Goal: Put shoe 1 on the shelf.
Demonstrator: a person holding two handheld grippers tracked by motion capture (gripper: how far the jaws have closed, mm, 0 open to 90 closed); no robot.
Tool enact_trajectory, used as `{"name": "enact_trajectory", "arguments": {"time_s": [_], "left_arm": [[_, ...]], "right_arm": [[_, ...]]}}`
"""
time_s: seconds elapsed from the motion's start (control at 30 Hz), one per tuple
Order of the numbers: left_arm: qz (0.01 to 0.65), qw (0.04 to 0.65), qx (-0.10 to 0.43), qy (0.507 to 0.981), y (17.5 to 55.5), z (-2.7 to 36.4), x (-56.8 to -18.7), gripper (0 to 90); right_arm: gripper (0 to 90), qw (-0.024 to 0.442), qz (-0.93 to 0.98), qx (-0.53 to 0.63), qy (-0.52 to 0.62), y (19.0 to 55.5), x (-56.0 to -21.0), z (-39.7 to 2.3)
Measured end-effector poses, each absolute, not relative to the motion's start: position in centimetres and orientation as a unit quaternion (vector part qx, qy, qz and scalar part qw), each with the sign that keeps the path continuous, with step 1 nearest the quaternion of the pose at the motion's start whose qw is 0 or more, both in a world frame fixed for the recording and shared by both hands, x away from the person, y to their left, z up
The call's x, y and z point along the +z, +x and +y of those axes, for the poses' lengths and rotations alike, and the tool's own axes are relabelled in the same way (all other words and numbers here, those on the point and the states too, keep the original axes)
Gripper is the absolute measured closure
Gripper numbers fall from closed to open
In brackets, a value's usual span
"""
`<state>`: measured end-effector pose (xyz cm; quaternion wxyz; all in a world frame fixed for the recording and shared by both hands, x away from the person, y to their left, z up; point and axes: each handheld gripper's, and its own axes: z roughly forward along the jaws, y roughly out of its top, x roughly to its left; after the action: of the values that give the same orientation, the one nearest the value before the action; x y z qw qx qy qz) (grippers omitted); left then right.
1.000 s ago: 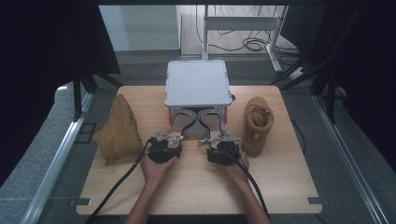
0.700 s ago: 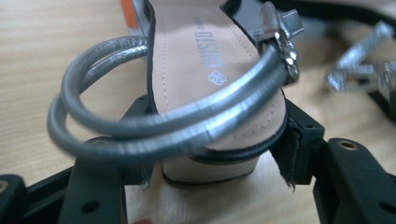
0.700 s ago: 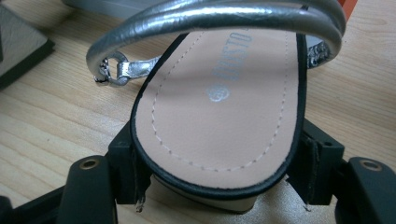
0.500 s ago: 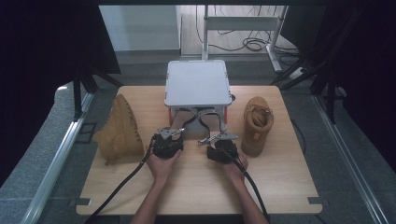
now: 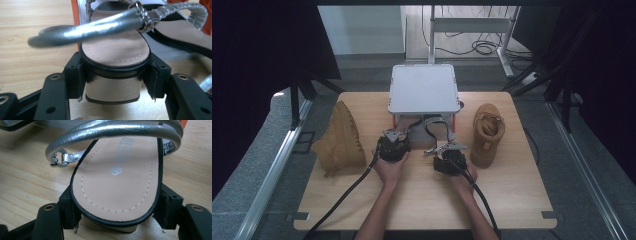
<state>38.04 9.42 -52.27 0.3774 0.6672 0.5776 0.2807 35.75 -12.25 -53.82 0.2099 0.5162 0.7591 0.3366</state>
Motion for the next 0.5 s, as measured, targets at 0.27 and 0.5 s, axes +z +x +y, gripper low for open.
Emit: {"name": "enact_trajectory", "arguments": {"time_s": [0.27,0.5], "left_arm": [[0.587,0.377,0.306,0.648,39.8,8.6,-52.4,42.1],[0.59,0.371,0.312,0.646,40.6,8.3,-52.7,42.1]], "right_arm": [[33.8,0.208,0.76,0.334,0.517,35.7,-53.8,-12.3],[34.0,0.208,0.761,0.333,0.517,35.7,-53.7,-12.4]]}}
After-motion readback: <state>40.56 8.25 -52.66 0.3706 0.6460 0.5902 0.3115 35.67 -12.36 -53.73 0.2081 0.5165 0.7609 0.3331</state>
